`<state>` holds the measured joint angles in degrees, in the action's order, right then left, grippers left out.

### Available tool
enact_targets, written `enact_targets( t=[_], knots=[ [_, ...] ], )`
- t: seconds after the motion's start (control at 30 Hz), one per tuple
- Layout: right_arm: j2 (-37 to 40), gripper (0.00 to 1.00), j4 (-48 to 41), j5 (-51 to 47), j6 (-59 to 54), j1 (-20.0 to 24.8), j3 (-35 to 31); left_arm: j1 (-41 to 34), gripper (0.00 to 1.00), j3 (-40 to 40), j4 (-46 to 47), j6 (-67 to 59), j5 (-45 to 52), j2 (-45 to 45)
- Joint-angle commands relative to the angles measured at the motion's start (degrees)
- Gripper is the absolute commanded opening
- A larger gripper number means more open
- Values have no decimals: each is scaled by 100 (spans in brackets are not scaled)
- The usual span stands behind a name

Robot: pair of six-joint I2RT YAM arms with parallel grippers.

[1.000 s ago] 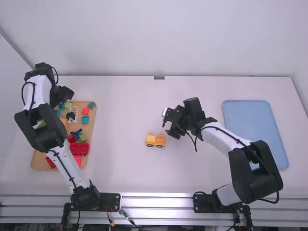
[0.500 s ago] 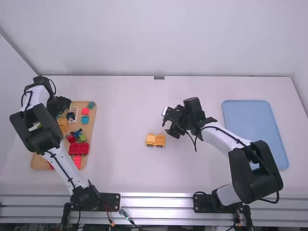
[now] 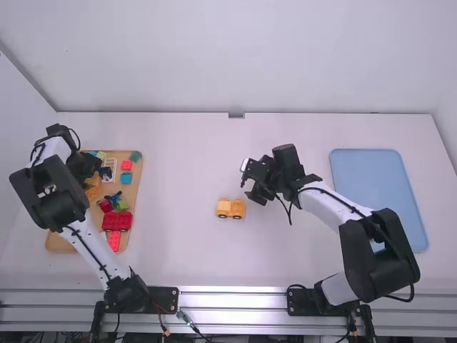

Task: Assemble lego blocks to make yellow taxi

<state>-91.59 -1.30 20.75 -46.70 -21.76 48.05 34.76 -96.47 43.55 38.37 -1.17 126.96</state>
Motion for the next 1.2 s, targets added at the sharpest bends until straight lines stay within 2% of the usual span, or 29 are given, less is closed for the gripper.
enact_targets(
  t=[0.0, 0.33, 0.53, 0.8, 0.87, 1.03, 1.17],
  knots=[
    [57, 99, -44, 17, 39, -4, 90, -31, 64, 35, 2, -44, 11, -31],
    [57, 99, -83, 20, 42, -4, 87, -37, 59, 426, -354, -22, 46, -31],
    [57, 99, -98, 22, 44, -4, 72, 7, 40, 490, -428, -28, 7, -31],
    [57, 99, -87, 127, 92, -4, 74, -33, 37, 387, -389, -415, 31, -31],
    [57, 99, 334, 304, 702, -4, 74, -33, 28, 138, -120, -673, 125, -68],
    [57, 99, 1099, 831, 1672, 11, 140, -39, 27, -358, 269, -1314, 686, -282],
    [57, 99, 1185, 1071, 2221, 87, 343, -129, 17, -487, 424, -1526, 645, -621]
  ],
)
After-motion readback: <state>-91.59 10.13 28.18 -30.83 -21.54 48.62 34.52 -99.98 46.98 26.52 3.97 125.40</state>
